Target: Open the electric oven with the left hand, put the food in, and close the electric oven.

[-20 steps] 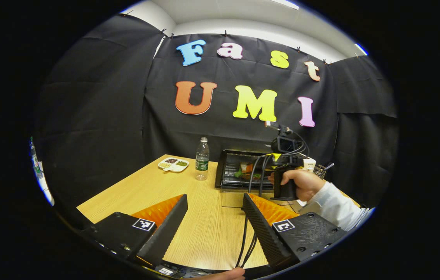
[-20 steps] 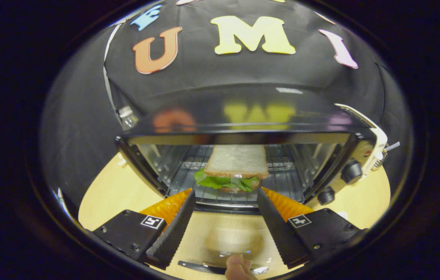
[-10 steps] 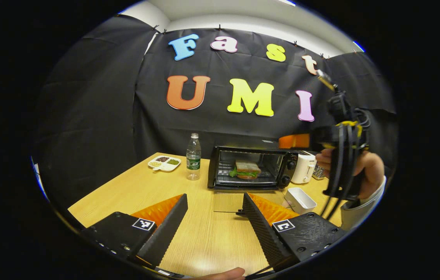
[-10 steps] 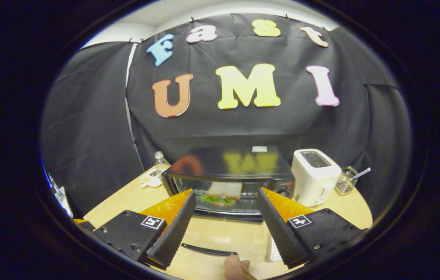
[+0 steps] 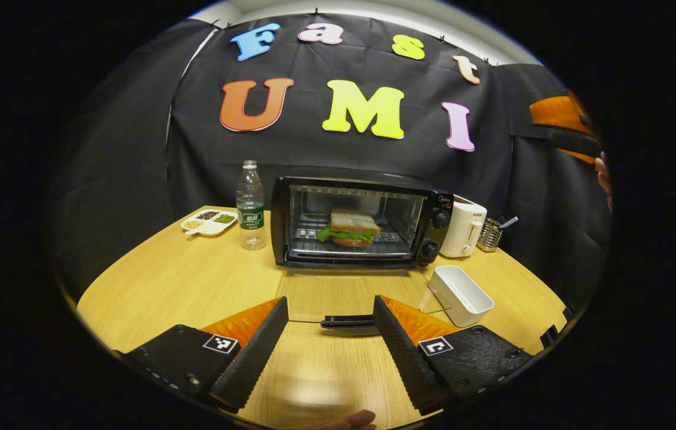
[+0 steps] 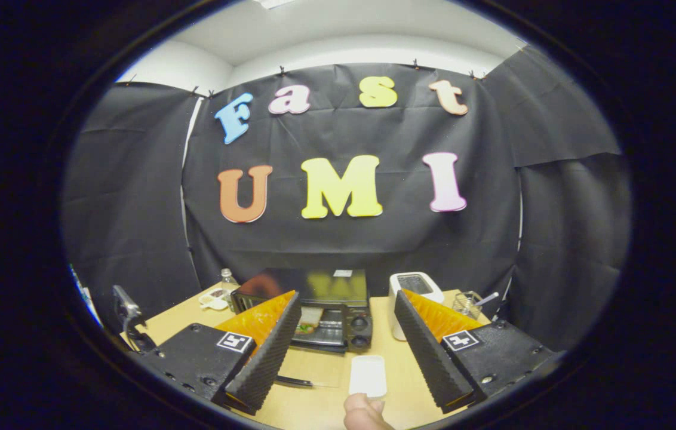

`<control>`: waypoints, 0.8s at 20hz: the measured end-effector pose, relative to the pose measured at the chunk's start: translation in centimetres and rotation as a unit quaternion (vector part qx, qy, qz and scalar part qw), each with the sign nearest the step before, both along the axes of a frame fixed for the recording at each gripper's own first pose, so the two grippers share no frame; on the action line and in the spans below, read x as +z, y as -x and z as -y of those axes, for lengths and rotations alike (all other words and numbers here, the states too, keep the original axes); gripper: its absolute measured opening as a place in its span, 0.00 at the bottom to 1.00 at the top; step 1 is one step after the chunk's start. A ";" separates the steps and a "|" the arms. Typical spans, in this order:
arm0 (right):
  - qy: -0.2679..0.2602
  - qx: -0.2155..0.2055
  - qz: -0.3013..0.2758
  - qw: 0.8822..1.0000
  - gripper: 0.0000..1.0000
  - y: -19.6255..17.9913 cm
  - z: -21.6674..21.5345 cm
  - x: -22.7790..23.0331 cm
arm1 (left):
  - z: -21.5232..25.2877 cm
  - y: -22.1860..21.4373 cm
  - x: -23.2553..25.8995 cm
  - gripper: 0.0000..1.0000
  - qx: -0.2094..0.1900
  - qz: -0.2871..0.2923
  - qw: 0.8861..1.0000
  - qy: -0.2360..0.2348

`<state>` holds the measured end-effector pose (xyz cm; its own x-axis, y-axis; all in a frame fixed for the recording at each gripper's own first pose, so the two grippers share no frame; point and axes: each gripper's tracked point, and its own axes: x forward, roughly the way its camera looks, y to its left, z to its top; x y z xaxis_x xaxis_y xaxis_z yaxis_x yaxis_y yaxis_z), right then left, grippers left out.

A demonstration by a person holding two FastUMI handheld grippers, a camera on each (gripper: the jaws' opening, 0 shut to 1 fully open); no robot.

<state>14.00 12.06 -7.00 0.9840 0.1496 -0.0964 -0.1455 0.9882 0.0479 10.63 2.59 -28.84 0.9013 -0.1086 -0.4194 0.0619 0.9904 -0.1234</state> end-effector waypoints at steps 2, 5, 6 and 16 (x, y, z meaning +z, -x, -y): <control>0.007 -0.021 0.014 1.000 0.90 1.6 2.6 1.2 | 1.4 -0.9 -1.6 0.94 -0.007 -0.021 1.000 -0.005; 0.018 -0.042 0.045 0.998 0.90 3.9 6.1 3.2 | 2.9 -1.1 -3.5 0.94 -0.007 -0.053 0.999 -0.012; 0.020 -0.047 0.055 0.997 0.90 4.5 7.2 3.8 | 3.3 -1.0 -4.1 0.94 -0.006 -0.063 0.998 -0.016; -0.007 -0.064 0.089 0.994 0.90 6.0 13.7 3.9 | 5.9 -3.3 -6.2 0.94 -0.008 -0.113 0.991 -0.070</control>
